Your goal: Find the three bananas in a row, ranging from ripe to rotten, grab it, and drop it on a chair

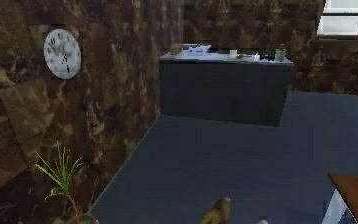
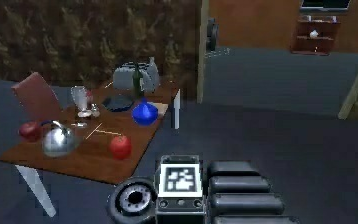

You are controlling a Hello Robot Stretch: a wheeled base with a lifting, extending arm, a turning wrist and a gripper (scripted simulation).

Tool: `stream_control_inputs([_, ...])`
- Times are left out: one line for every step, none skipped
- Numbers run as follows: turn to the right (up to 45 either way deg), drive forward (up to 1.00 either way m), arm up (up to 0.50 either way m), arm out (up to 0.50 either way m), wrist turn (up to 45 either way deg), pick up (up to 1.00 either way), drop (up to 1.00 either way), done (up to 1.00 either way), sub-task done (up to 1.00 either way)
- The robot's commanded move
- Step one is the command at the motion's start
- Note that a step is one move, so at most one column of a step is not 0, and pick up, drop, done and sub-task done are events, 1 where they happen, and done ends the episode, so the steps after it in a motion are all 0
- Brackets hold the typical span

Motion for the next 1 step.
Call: stream_control_inputs([0.0,1.0,0.0,0.0,0.0,0.0,0.0,0.0,0.0])
